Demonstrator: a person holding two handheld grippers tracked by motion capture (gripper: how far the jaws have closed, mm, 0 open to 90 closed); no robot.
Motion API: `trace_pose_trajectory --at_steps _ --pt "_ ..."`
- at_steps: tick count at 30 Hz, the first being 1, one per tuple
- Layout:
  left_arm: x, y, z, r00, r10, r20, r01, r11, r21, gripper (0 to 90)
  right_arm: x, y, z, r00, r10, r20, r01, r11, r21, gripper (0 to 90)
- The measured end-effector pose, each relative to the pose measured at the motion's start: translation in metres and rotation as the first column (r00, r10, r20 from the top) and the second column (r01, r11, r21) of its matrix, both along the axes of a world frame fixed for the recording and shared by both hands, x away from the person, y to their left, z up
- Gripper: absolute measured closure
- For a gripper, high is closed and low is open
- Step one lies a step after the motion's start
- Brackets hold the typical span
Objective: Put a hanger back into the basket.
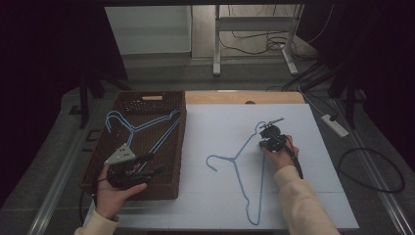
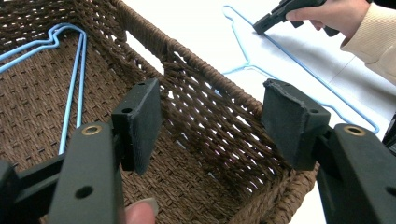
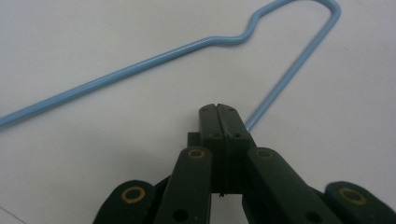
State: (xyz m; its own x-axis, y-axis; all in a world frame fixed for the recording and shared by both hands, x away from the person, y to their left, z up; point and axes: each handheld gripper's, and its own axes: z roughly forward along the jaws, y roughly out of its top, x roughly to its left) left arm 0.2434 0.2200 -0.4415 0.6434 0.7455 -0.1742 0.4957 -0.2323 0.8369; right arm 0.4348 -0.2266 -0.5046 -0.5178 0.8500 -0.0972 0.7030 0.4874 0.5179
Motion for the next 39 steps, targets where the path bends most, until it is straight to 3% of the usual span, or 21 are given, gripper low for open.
trace_pose_trajectory --at_steps 4,10,19,24,25,26,30,32,34,35,37,39 --pt "0.000 -0.001 0.000 1.0000 -0.002 -0.001 0.002 1.0000 0.001 37.9 -0.006 -0.014 0.002 0.9988 -0.048 -0.004 0.048 0.9984 -0.031 90.0" --pt "0.000 -0.003 0.001 1.0000 -0.007 0.002 0.007 1.0000 0.001 37.9 -0.017 -0.035 0.004 0.9959 -0.090 -0.014 0.089 0.9959 -0.017 90.0" --pt "-0.001 -0.004 0.002 1.0000 -0.006 0.004 0.006 1.0000 0.000 37.9 -0.035 -0.055 0.005 0.9927 -0.119 -0.018 0.119 0.9928 -0.011 90.0" --pt "-0.001 -0.006 0.002 0.9999 -0.009 0.006 0.009 1.0000 0.002 37.8 -0.036 -0.056 0.005 0.9942 -0.105 -0.023 0.105 0.9944 0.012 90.0" --pt "0.000 -0.006 0.002 0.9999 -0.009 0.007 0.009 0.9999 0.003 37.8 -0.036 -0.056 0.006 0.9958 -0.089 -0.023 0.090 0.9953 0.036 90.0" --pt "0.000 -0.007 0.002 0.9999 -0.012 0.006 0.012 0.9999 0.005 37.8 -0.037 -0.049 0.011 0.9995 -0.032 -0.005 0.032 0.9967 0.075 90.0" --pt "0.001 -0.007 0.000 0.9999 -0.010 0.000 0.010 0.9999 0.009 37.7 -0.039 -0.028 0.022 0.9946 0.100 0.029 -0.102 0.9911 0.086 85.0" --pt "0.001 -0.006 -0.001 1.0000 -0.009 -0.002 0.009 0.9999 0.008 37.6 -0.038 -0.016 0.027 0.9852 0.168 0.035 -0.171 0.9787 0.115 78.7" --pt "0.001 -0.006 -0.002 1.0000 -0.008 -0.001 0.008 0.9999 0.007 37.6 -0.037 -0.011 0.029 0.9814 0.189 0.037 -0.192 0.9742 0.119 74.6" --pt "0.001 -0.006 -0.001 1.0000 -0.008 0.000 0.008 1.0000 0.006 37.6 -0.035 -0.001 0.030 0.9689 0.246 0.029 -0.247 0.9592 0.137 64.9" --pt "0.001 -0.005 -0.001 1.0000 -0.008 0.000 0.008 0.9999 0.006 37.6 -0.034 0.003 0.030 0.9649 0.262 0.022 -0.262 0.9545 0.142 60.3" --pt "0.001 -0.005 -0.002 1.0000 -0.009 -0.002 0.009 0.9999 0.006 37.5 -0.028 0.018 0.026 0.9464 0.322 -0.026 -0.317 0.9407 0.121 52.5"
